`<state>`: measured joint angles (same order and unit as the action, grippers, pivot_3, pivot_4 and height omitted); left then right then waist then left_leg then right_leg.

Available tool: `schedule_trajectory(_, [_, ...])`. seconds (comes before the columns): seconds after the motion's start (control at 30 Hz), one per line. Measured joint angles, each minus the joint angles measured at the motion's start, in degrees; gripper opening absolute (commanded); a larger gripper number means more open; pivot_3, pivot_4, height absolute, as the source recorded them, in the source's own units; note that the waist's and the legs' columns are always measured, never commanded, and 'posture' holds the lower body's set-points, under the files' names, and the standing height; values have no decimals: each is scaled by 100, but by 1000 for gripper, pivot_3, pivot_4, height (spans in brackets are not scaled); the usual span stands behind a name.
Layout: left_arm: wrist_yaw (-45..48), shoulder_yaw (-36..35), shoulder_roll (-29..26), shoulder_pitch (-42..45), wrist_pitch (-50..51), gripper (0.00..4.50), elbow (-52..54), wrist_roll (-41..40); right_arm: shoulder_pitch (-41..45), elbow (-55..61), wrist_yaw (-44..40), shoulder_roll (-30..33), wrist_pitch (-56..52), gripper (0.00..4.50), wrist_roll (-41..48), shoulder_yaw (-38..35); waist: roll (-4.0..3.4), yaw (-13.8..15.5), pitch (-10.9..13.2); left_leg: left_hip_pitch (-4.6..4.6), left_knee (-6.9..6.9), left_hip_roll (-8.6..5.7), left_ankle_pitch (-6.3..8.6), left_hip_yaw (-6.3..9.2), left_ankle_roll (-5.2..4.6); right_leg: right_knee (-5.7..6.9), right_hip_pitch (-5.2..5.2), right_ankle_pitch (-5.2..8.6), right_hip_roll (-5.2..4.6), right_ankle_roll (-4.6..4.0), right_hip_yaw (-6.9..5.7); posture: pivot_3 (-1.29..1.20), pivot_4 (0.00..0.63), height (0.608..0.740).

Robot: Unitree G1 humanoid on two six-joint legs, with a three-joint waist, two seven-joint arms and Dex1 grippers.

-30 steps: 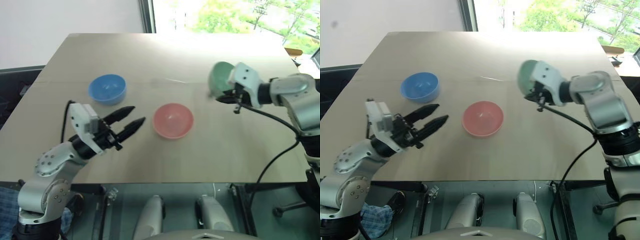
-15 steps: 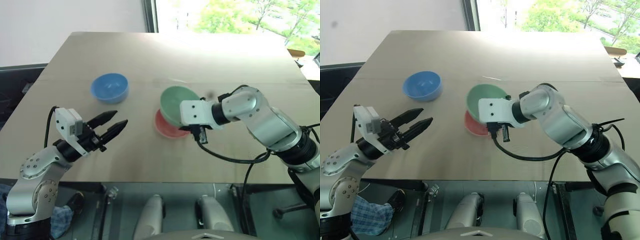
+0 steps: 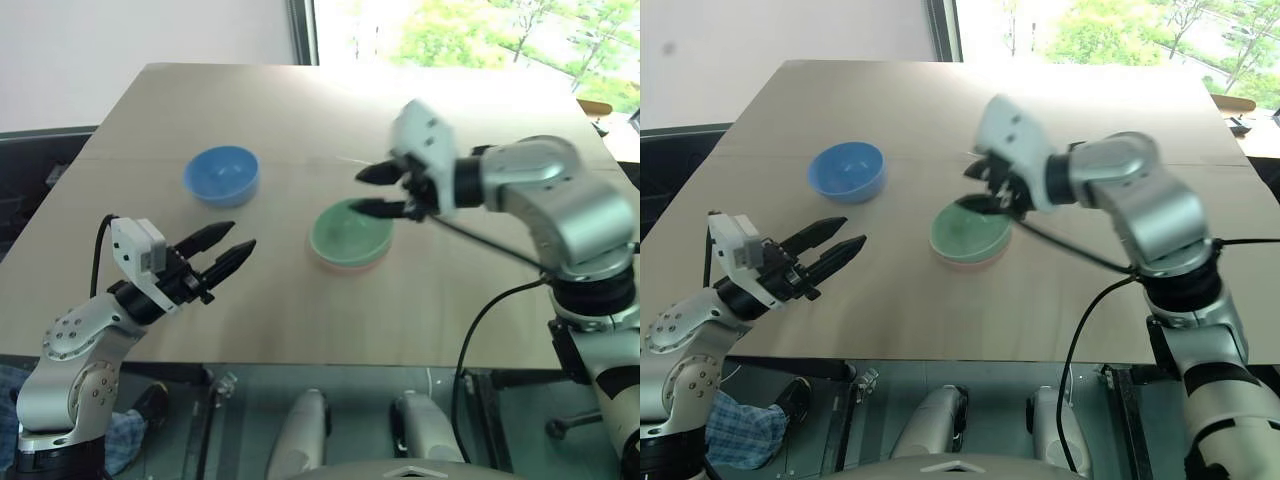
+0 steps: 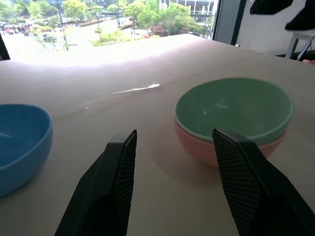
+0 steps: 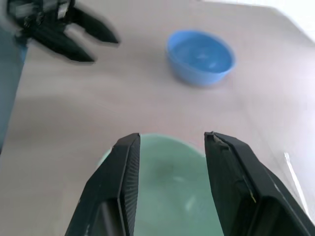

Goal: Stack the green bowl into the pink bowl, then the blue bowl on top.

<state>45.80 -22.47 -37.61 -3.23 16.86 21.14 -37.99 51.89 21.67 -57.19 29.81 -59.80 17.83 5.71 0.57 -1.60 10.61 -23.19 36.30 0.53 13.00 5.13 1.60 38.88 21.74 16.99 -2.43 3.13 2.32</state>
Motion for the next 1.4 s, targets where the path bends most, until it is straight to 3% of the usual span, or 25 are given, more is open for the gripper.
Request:
schedule_trajectory(0.1, [-385,148,-157,334,-315,2582,-539,941,-712,-115,-231,413,167,2158,623,-1176,-5,53,3,5,-1,-3,0,-8,-1,5,-1,0,1,0,5,0,150,740])
schedule_trajectory(0.23, [-654,378,-259,794,-622,2582,-1321,1748,-907,-156,-321,828,262,2158,1081,-1844,-7,27,4,10,-2,5,0,-11,-1,7,-1,0,11,1,8,0,150,740])
schedule_trajectory(0.4, [-721,967,-464,1752,-989,2582,-2331,2529,-1512,159,-213,807,707,2158,1706,-2593,-4,8,3,7,-3,6,0,-8,-1,6,-2,0,13,1,6,0,150,740])
schedule_trajectory(0.7, [-690,1913,-740,3629,-1959,2582,-4738,3821,-2108,476,162,1097,935,2158,2117,-2620,-4,-65,5,3,-1,3,-1,-10,-1,7,0,-1,12,3,8,0,150,740])
schedule_trajectory(0.93, [-215,2504,-761,4842,-2602,2582,-6538,4326,-2135,476,518,1286,1042,2158,2196,-2481,-3,-76,5,-14,1,2,-1,-8,-1,7,15,0,12,4,5,0,150,740])
schedule_trajectory(1.17, [-78,2761,-666,5279,-3053,2582,-7537,4582,-2223,482,805,1382,1127,2158,2310,-2455,-1,-70,5,-72,19,0,-2,-3,-1,22,70,-1,11,4,1,0,150,740])
schedule_trajectory(1.23, [-68,2761,-667,5378,-3146,2078,-7653,4615,-2267,486,860,1408,1136,2182,2335,-2454,-1,-67,5,-73,20,-1,-2,-3,-1,25,72,-1,11,4,2,0,150,740])
schedule_trajectory(1.4, [-53,2759,-603,5490,-3277,2078,-7799,4659,-2316,540,930,1444,1165,2182,2411,-2423,-1,-77,5,-72,25,-1,-2,-6,-1,46,76,-1,11,4,5,0,150,740])
